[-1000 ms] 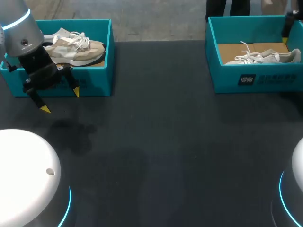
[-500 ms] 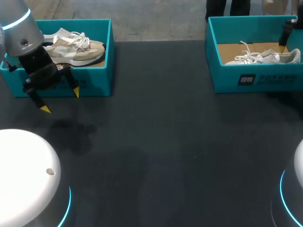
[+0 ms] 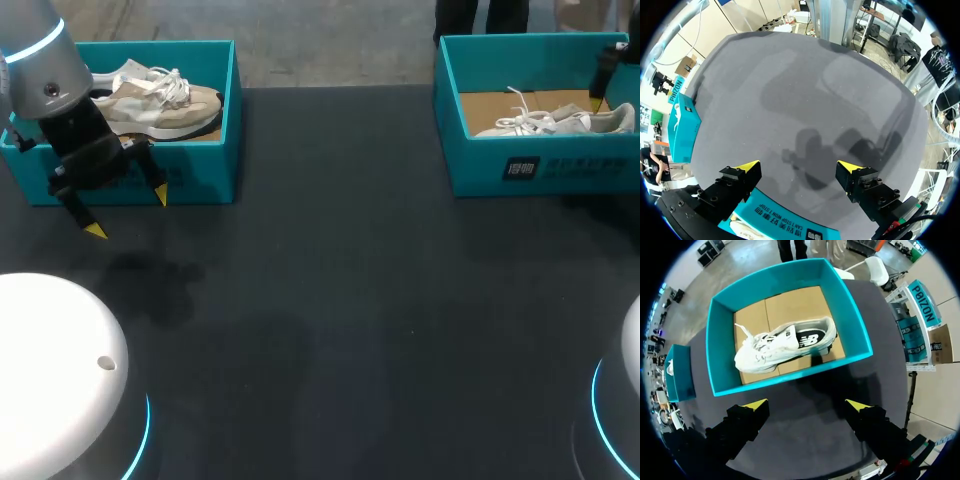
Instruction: Take the shoe out of the shoebox, open the shoe tongue, remove and reinsert the insole, then place the shoe into the shoebox
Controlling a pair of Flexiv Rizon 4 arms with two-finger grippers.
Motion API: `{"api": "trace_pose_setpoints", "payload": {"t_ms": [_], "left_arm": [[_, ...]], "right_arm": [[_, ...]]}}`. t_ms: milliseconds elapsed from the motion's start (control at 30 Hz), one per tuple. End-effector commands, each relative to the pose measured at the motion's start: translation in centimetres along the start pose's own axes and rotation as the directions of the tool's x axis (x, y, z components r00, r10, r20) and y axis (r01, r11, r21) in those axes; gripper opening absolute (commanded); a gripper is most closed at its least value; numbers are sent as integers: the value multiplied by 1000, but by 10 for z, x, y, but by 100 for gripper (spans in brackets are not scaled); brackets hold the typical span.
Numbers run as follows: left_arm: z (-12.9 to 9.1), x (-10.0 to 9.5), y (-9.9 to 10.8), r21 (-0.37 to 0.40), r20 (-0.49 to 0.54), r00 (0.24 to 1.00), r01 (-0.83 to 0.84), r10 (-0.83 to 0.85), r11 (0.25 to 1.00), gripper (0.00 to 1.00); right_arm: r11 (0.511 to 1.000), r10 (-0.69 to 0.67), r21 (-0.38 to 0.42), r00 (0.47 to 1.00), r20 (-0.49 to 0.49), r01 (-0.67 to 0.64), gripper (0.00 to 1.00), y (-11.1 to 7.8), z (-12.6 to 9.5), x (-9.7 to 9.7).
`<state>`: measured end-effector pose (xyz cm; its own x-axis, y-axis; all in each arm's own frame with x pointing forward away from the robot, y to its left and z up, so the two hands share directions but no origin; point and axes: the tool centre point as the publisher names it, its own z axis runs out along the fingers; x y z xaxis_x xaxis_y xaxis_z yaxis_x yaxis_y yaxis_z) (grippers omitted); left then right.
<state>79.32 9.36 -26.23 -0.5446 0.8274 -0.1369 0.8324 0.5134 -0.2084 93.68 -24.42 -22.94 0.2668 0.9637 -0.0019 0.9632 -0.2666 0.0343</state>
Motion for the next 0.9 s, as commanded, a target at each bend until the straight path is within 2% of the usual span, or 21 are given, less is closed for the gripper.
{"api": "trace_pose_setpoints", "payload": {"t_ms": [33,167,333,533,633,900], "left_arm": [[-3,-3,6,-18,-36,999,21,-21,1000,100],[-10,-5,15,-11,-40,999,-6,6,1000,100],[-20,-7,34,35,-20,992,-124,125,992,100],[-29,-14,68,20,-28,976,-215,216,976,100],[-34,-17,87,-16,-48,972,-231,230,973,100],[-57,-18,146,-62,-83,959,-278,272,959,100]], "right_arm": [[1000,2,-2,1000,0,-2,100,-1,0,0],[1000,2,-2,1000,0,-2,100,-1,0,0],[1000,2,-2,1000,0,-2,100,-1,0,0],[1000,2,-2,1000,0,-2,100,-1,0,0],[1000,2,-2,1000,0,-2,100,-1,0,0],[1000,2,-2,1000,0,-2,100,-1,0,0]]}}
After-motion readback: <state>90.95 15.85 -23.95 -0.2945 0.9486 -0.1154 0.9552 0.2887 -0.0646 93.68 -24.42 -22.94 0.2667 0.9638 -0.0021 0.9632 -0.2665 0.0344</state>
